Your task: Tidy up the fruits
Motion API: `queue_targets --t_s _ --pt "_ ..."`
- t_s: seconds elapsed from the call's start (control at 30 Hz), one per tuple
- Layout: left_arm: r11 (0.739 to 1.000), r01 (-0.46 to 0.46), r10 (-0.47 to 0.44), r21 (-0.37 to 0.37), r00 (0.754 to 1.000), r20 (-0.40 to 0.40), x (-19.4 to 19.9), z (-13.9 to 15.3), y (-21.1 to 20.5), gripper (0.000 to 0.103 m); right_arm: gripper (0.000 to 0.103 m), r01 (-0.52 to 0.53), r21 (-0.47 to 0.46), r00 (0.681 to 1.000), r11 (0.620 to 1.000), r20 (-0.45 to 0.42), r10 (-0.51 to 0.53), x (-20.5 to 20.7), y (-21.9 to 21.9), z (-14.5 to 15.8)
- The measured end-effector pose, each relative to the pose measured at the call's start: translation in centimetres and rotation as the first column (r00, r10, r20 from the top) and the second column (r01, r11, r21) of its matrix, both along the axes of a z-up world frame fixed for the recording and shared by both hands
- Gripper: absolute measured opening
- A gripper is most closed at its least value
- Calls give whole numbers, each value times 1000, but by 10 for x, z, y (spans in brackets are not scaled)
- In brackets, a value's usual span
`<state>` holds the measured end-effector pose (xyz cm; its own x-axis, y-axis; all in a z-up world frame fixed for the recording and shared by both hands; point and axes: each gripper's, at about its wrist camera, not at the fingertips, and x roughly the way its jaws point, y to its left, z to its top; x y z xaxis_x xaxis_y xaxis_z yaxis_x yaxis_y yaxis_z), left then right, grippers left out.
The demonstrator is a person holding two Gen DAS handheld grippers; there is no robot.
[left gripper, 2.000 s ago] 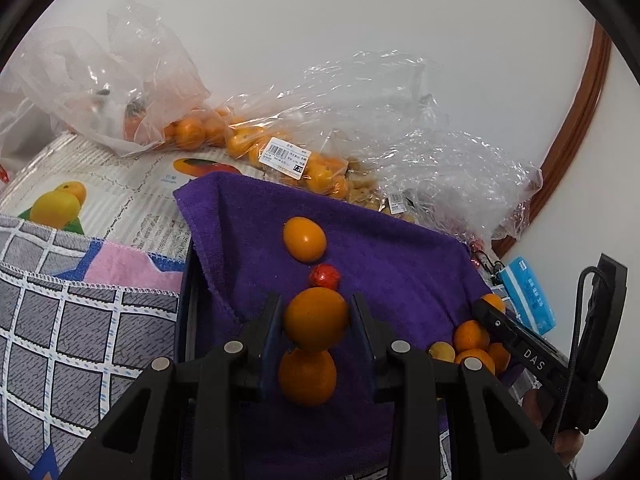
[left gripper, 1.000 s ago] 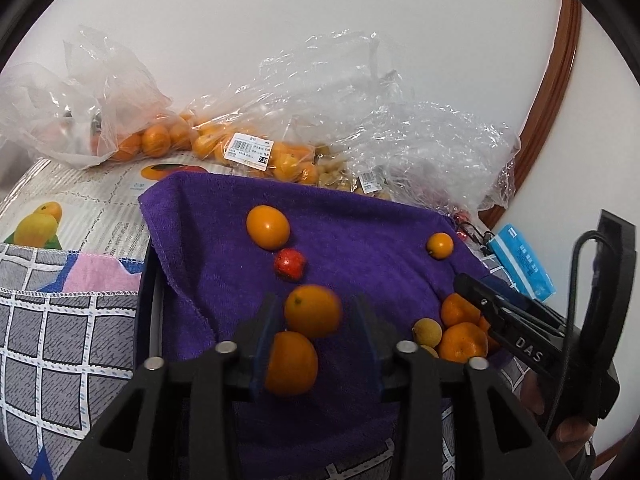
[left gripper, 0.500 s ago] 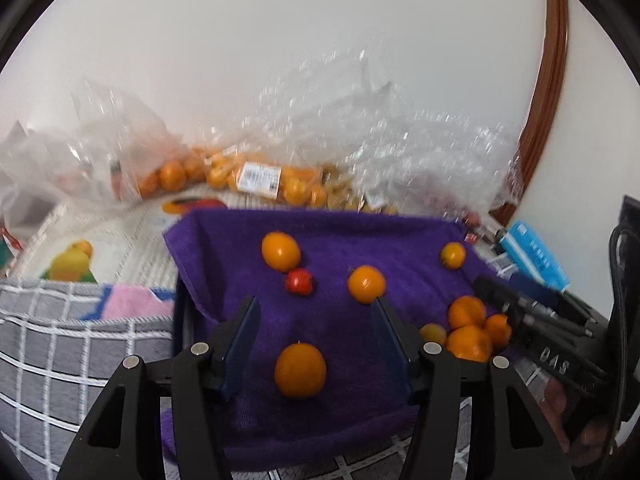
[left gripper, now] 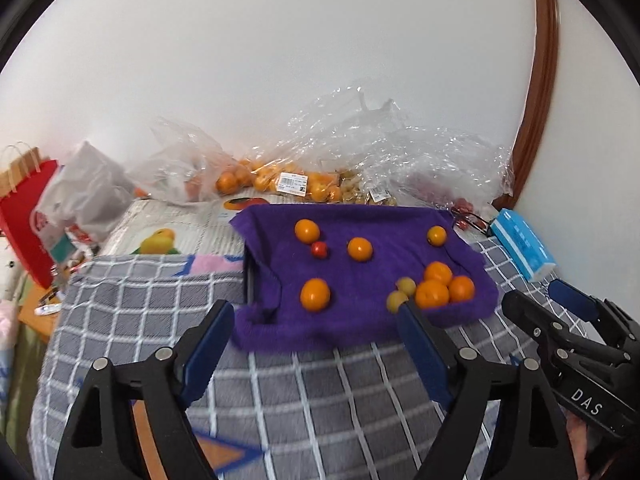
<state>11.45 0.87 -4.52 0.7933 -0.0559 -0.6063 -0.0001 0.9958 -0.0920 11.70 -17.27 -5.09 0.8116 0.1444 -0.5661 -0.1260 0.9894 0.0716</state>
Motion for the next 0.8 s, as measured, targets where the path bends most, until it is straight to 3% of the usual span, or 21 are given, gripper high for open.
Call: queue_targets --t_s 0.13,0.23,0.3,0.4,0.8 --pt "1000 -1 1 -12 1000 -1 -30 9 0 87 76 -7 59 999 998 -45 10 -27 -12 9" --pt "999 -13 14 -34 1000 16 -52 17 1 91 77 14 66 1000 998 -29 -12 -47 -22 15" --pt "999 -15 16 -34 1000 24 -63 21 -2 92 91 38 47 999 998 -2 -38 -60 -28 17" --pt "1000 5 -4 -13 999 32 -78 27 -12 93 99 61 49 998 997 29 -62 -80 -39 20" --pt "1000 -7 8 -20 999 48 -92 35 -24 94 103 90 9 995 996 51 -91 -107 -49 32"
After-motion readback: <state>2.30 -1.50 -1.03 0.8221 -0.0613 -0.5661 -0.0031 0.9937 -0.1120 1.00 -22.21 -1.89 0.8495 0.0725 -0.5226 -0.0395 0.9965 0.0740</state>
